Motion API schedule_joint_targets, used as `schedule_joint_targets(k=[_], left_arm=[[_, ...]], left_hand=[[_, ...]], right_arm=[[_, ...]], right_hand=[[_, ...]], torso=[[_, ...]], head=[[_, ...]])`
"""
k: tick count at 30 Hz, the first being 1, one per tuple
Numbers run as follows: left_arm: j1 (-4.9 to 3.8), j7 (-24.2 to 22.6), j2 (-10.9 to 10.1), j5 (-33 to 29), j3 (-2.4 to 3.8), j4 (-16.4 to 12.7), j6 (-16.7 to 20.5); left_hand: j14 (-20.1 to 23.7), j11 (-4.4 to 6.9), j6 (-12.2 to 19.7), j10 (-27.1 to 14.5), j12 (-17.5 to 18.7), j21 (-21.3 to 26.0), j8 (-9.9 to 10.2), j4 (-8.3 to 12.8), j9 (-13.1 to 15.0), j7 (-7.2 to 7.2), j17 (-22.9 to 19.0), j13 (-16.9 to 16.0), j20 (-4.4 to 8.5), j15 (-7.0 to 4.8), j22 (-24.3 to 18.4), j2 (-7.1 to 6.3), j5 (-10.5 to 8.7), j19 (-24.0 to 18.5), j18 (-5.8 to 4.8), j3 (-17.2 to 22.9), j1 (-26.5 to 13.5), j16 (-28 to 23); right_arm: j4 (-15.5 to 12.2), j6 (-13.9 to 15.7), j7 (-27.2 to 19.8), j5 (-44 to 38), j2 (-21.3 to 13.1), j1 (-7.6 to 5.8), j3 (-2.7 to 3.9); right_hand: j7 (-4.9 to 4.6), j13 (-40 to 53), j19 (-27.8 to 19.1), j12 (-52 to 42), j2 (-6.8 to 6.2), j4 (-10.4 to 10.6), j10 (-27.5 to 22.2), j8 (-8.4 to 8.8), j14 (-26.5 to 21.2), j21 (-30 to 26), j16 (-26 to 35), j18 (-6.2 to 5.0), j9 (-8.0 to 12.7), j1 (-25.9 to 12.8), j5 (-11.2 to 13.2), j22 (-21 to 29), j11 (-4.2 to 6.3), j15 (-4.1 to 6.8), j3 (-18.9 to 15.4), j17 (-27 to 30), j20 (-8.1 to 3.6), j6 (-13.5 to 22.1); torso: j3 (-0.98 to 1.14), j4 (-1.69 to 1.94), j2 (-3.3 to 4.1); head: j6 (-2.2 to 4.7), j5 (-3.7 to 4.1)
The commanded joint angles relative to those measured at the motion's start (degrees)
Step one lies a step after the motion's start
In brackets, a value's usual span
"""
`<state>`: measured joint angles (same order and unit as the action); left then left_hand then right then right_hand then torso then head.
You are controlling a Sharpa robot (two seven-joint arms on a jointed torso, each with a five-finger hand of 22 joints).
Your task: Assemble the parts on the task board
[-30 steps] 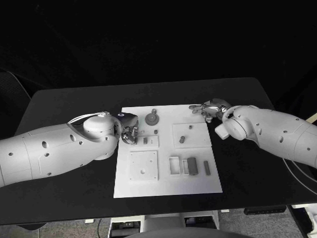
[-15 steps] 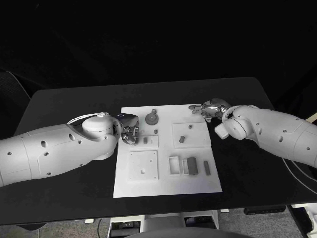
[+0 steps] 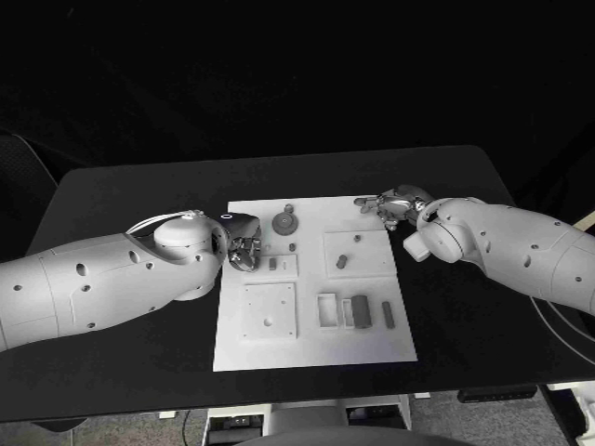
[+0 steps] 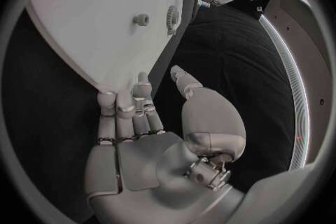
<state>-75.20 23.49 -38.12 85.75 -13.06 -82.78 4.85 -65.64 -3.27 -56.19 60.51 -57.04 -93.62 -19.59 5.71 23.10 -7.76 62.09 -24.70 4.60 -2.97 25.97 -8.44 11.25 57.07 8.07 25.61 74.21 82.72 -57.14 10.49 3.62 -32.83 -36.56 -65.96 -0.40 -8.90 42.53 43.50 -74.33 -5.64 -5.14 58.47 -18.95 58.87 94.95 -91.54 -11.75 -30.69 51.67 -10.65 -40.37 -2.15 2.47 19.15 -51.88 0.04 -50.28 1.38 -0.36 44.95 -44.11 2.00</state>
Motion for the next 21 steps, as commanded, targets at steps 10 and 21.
schedule_joint_targets(k=[10, 21], left_arm=[[0.01, -0.9, -0.1, -1.5, 0.02, -0.2, 0.1], [0.01, -1.1, -0.6, -6.7, 0.03, 0.1, -1.4]], left_hand=[[-0.2, -0.84, -1.4, 1.3, -0.3, 0.2, -0.6, -1.0, 0.5, -0.19, -0.2, -0.1, 0.01, -0.45, -0.2, 1.18, -0.22, 0.7, 2.27, 3.2, 1.1, 0.0], [-0.3, -0.89, -2.0, 1.3, -0.3, 0.2, -0.8, -1.9, 0.7, -0.31, -0.2, 0.0, -0.06, -0.4, -0.3, 1.62, -0.41, 0.7, 2.19, 4.7, 0.9, 0.0]], right_arm=[[-0.1, -1.4, -0.1, -0.4, 0.0, 0.05, -0.01], [0.0, -1.9, 0.3, -0.4, 0.1, 0.17, -0.03]], right_hand=[[-0.28, -0.1, 0.3, 0.2, 0.0, 0.0, -0.1, 0.32, -0.1, 7.4, 0.3, -1.63, 0.1, -0.7, 0.0, 0.0, -0.19, 0.39, -0.4, 0.1, -0.17, 0.0], [-0.28, -0.1, 0.3, 0.2, -0.01, 0.1, -0.1, 0.33, -0.1, 7.4, 0.3, -1.63, 0.1, -0.7, 0.0, 0.0, -0.2, 0.39, -0.4, 0.1, -0.17, 0.1]], torso=[[0.0, -0.01, 0.0], [0.02, -0.04, -0.01]], head=[[-0.04, -0.02], [-0.08, 0.02]])
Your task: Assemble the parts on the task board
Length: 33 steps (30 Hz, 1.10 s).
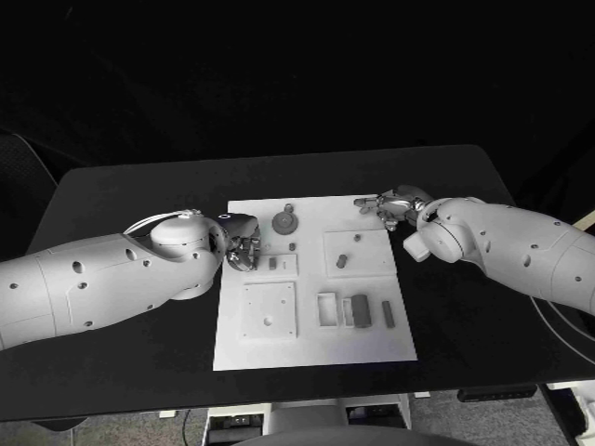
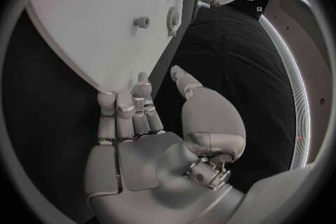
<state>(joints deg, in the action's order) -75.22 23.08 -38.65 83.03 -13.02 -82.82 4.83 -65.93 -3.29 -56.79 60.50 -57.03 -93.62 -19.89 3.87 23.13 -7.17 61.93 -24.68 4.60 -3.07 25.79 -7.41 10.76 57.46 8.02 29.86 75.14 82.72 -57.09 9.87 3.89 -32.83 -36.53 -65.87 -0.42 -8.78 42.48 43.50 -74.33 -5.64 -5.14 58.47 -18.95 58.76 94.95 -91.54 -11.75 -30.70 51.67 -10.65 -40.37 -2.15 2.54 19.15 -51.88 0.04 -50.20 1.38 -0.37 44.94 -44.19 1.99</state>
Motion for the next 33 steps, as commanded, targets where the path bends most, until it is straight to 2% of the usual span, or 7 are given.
schedule_joint_targets(k=[1, 14, 30, 33], left_arm=[[0.04, -0.7, -0.2, -4.1, -0.01, 0.1, -1.8], [0.04, -0.6, -0.4, -5.9, -0.02, 0.2, -2.0], [0.04, -0.6, -0.5, -5.3, -0.02, 0.5, -0.6], [0.04, -0.6, -0.5, -5.0, -0.02, 0.4, -0.7]], left_hand=[[0.0, -0.87, -1.4, 1.3, -0.3, 0.2, -0.5, -0.1, 0.7, -0.91, -0.1, 0.0, -0.07, -0.3, -0.1, 0.57, 0.08, 0.3, 2.24, 0.5, -0.1, 0.0], [0.3, -1.09, -1.1, 0.9, -0.2, 0.2, -0.3, -0.7, 0.7, -0.97, 0.0, 0.0, -0.15, -0.14, -0.1, -0.91, -0.27, 0.1, 2.12, 0.6, -1.5, -0.1], [0.3, -1.13, -0.7, 0.9, -0.2, 0.1, -0.1, -0.8, 0.6, -0.96, 0.0, -0.1, -0.15, -0.1, -0.1, -1.17, -0.29, 0.1, 2.12, 0.4, -2.0, 0.0], [0.3, -1.11, 0.5, 0.9, -0.3, 0.0, 0.5, -0.4, 0.5, -0.66, 0.0, -0.1, -0.1, -0.1, -0.1, -1.38, -0.29, 0.1, 2.19, 0.3, -1.9, 0.0]], right_arm=[[0.0, -1.4, 0.0, -0.4, 0.0, 0.08, -0.01], [0.0, -1.6, 0.1, -0.4, 0.0, 0.13, -0.02], [-0.1, -1.6, 0.1, -0.4, 0.0, 0.14, -0.02], [-0.1, -1.6, 0.1, -0.4, 0.0, 0.14, -0.02]], right_hand=[[-0.4, -0.1, 0.3, 0.2, -0.01, 0.1, -0.1, 0.33, 0.0, 7.4, 0.3, -1.62, 0.1, -0.7, 0.0, 0.0, -0.2, 0.31, -0.4, 0.1, -0.17, 0.0], [-0.41, -0.1, 0.3, 0.2, -0.03, 0.1, -0.1, 0.35, 0.0, 7.4, 0.3, -1.62, 0.1, -0.8, 0.0, 0.0, -0.21, 0.3, -0.4, 0.1, -0.16, 0.0], [-0.41, -0.1, 0.3, 0.2, -0.04, 0.1, -0.2, 0.36, 0.0, 7.4, 0.3, -1.61, 0.1, -0.9, 0.0, 0.0, -0.21, 0.3, -0.4, 0.1, -0.16, 0.0], [-0.41, -0.1, 0.3, 0.2, -0.04, 0.1, -0.2, 0.36, 0.0, 7.4, 0.3, -1.61, 0.1, -0.9, 0.0, 0.0, -0.22, 0.3, -0.4, 0.1, -0.16, 0.0]], torso=[[0.02, -0.02, -0.01], [-0.01, 0.01, 0.01], [0.04, 0.0, -0.01], [0.04, 0.0, 0.01]], head=[[0.0, 0.03], [-0.05, 0.02], [-0.01, 0.07], [-0.03, 0.09]])
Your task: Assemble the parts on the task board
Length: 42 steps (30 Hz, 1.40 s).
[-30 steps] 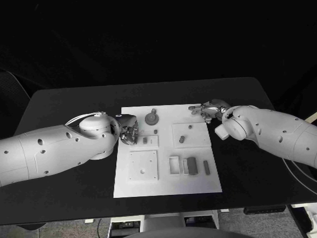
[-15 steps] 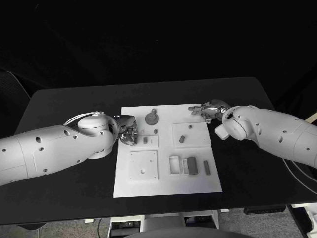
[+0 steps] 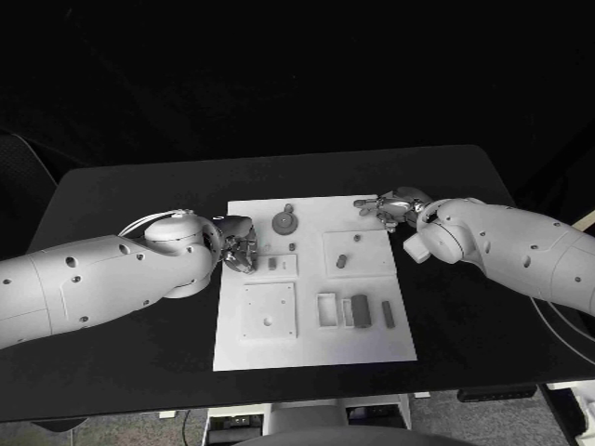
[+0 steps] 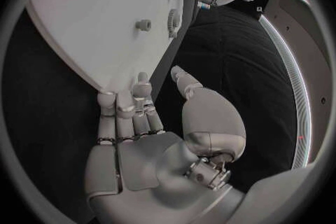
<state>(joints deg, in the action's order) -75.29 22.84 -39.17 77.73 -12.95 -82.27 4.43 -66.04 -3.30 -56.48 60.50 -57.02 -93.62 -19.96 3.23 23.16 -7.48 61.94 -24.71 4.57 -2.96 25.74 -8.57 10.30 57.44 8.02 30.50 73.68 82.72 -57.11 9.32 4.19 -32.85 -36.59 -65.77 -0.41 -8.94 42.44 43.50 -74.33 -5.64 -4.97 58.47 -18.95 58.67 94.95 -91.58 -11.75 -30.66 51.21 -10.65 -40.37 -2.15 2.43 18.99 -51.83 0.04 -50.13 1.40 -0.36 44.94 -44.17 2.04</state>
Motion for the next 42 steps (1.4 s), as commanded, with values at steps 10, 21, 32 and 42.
schedule_joint_targets(k=[10, 21, 32, 42], left_arm=[[0.11, -0.6, -0.1, 1.0, -0.1, -0.3, 0.1], [0.13, -0.7, -0.2, 1.4, -0.1, -0.5, 0.6], [0.16, -1.1, -0.4, 1.6, -0.1, -0.7, 1.3], [0.18, -1.3, -0.6, 1.5, -0.1, -0.7, 2.0]], left_hand=[[0.4, -1.09, 3.6, 0.9, -0.5, -0.2, 1.9, 2.4, 0.0, 0.57, 0.1, -0.2, -0.01, -0.23, 0.0, -0.7, 0.14, -0.1, 2.32, -1.3, -0.1, 0.0], [0.4, -1.07, 4.3, 1.0, -0.6, -0.3, 2.1, 3.0, -0.1, 0.86, 0.2, -0.3, 0.0, -0.25, 0.0, -0.87, 0.15, -0.2, 2.36, -1.6, 0.1, 0.1], [0.4, -1.01, 4.4, 1.1, -0.7, -0.3, 2.0, 3.4, -0.1, 0.92, 0.2, -0.3, 0.03, -0.28, 0.0, -0.74, 0.2, -0.2, 2.41, -1.6, 0.5, 0.1], [0.4, -0.92, 4.2, 1.2, -0.8, -0.4, 1.8, 3.7, 0.1, 0.76, 0.2, -0.3, 0.05, -0.31, 0.0, -0.67, 0.23, -0.2, 2.46, -1.6, 0.9, 0.2]], right_arm=[[-0.1, -1.0, -0.2, -0.4, 0.0, 0.05, -0.02], [-0.1, -1.1, -0.1, -0.4, 0.0, 0.05, -0.03], [-0.1, -1.3, 0.1, -0.5, 0.0, 0.05, -0.03], [-0.1, -1.5, 0.3, -0.7, 0.0, 0.06, -0.03]], right_hand=[[-0.26, -0.1, 0.3, 0.2, -0.05, 0.0, -0.2, 0.37, 0.0, 7.3, 0.3, -1.61, 0.1, -0.4, 0.0, 0.0, -0.22, 0.41, -0.3, 0.1, -0.16, 0.0], [-0.26, -0.1, 0.2, 0.2, -0.05, 0.0, -0.2, 0.38, 0.0, 7.3, 0.3, -1.61, 0.1, -0.5, 0.0, 0.0, -0.23, 0.41, -0.3, 0.1, -0.16, 0.0], [-0.26, -0.1, 0.2, 0.2, -0.05, 0.0, -0.2, 0.39, 0.0, 7.3, 0.3, -1.6, 0.1, -0.5, 0.0, 0.0, -0.23, 0.4, -0.3, 0.1, -0.15, 0.0], [-0.26, -0.1, 0.2, 0.2, -0.05, 0.0, -0.2, 0.4, 0.0, 7.3, 0.4, -1.6, 0.1, -0.5, 0.0, 0.0, -0.23, 0.4, -0.3, 0.1, -0.15, 0.0]], torso=[[0.02, -0.01, 0.01], [0.0, -0.01, 0.0], [-0.01, -0.01, 0.0], [0.0, -0.02, 0.01]], head=[[-0.03, 0.03], [-0.04, -0.01], [-0.12, -0.04], [-0.11, -0.06]])
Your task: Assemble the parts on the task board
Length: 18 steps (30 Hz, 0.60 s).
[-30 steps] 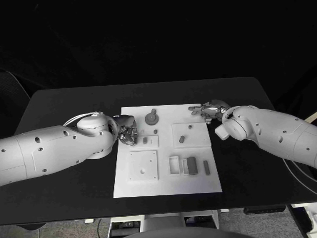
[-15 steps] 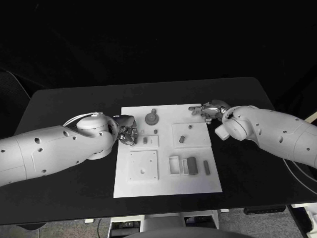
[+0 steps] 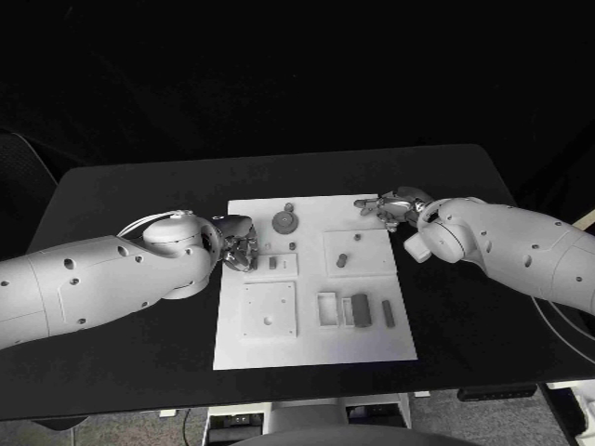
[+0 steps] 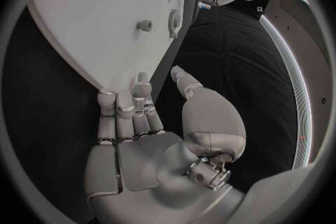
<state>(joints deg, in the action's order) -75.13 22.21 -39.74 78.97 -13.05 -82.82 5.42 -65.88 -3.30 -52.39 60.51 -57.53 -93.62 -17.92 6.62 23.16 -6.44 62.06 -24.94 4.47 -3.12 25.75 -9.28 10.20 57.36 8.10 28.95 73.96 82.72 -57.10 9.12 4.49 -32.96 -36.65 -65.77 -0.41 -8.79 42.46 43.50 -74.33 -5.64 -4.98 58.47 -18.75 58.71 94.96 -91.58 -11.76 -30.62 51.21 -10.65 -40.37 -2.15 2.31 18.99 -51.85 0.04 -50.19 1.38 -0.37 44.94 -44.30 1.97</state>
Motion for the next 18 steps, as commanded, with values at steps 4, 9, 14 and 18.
schedule_joint_targets(k=[4, 9, 14, 18], left_arm=[[0.02, -0.5, -0.1, 0.3, 0.0, -0.1, 1.0], [0.03, -0.5, -0.1, 0.2, 0.0, -0.1, 0.7], [0.03, -0.5, -0.1, 0.2, 0.0, -0.2, 0.6], [0.03, -0.5, -0.1, 0.2, 0.0, -0.2, 0.5]], left_hand=[[0.1, -0.89, 1.4, 1.3, -0.3, -0.4, 0.2, 0.6, -0.1, -0.42, 0.1, -0.1, 0.13, -0.19, 0.0, -0.41, 0.27, -0.1, 2.38, -0.6, 0.7, 0.2], [0.1, -0.91, 3.7, 1.4, -0.3, -0.5, 0.8, 0.7, -0.4, -0.09, 0.1, -0.1, 0.09, -0.22, -0.1, -0.54, 0.28, 0.0, 2.38, -1.3, 0.8, 0.2], [0.1, -0.91, 3.9, 1.4, -0.3, -0.5, 0.8, 0.6, -0.4, -0.07, 0.1, -0.1, 0.09, -0.22, -0.1, -0.54, 0.28, 0.0, 2.38, -1.3, 0.8, 0.2], [0.1, -0.9, 3.8, 1.4, -0.3, -0.5, 0.7, 0.6, -0.4, -0.1, 0.1, -0.1, 0.09, -0.22, -0.1, -0.49, 0.28, 0.0, 2.38, -1.4, 0.8, 0.2]], right_arm=[[-0.1, -1.3, 0.0, -0.6, 0.1, 0.08, -0.03], [-0.1, -1.4, 0.0, -0.6, 0.0, 0.08, -0.03], [-0.1, -1.4, 0.0, -0.6, 0.1, 0.1, -0.03], [-0.1, -1.5, 0.0, -0.6, 0.1, 0.11, -0.03]], right_hand=[[-0.41, -0.1, 0.2, 0.3, -0.04, 0.0, -0.2, 0.2, 0.0, 7.3, 0.4, -1.6, 0.1, -0.5, 0.0, 0.0, -0.24, 0.52, -0.3, 0.1, -0.15, 0.1], [-0.41, -0.1, 0.2, 0.3, -0.04, 0.0, -0.2, 0.21, 0.0, 7.3, 0.4, -1.6, 0.1, -0.5, 0.0, 0.0, -0.24, 0.51, -0.3, 0.1, -0.15, 0.1], [-0.41, -0.1, 0.2, 0.3, -0.04, 0.0, -0.2, 0.21, -0.1, 7.3, 0.4, -1.6, 0.1, -0.5, 0.0, 0.0, -0.24, 0.51, -0.3, 0.1, -0.15, 0.1], [-0.41, -0.1, 0.2, 0.3, -0.04, 0.0, -0.2, 0.21, -0.1, 7.3, 0.4, -1.6, 0.1, -0.5, 0.0, 0.0, -0.24, 0.51, -0.3, 0.1, -0.15, 0.1]], torso=[[0.03, 0.0, 0.01], [0.02, -0.01, 0.01], [0.0, 0.01, 0.01], [-0.01, 0.0, 0.01]], head=[[0.06, 0.0], [0.02, 0.02], [0.02, 0.04], [0.04, 0.04]])
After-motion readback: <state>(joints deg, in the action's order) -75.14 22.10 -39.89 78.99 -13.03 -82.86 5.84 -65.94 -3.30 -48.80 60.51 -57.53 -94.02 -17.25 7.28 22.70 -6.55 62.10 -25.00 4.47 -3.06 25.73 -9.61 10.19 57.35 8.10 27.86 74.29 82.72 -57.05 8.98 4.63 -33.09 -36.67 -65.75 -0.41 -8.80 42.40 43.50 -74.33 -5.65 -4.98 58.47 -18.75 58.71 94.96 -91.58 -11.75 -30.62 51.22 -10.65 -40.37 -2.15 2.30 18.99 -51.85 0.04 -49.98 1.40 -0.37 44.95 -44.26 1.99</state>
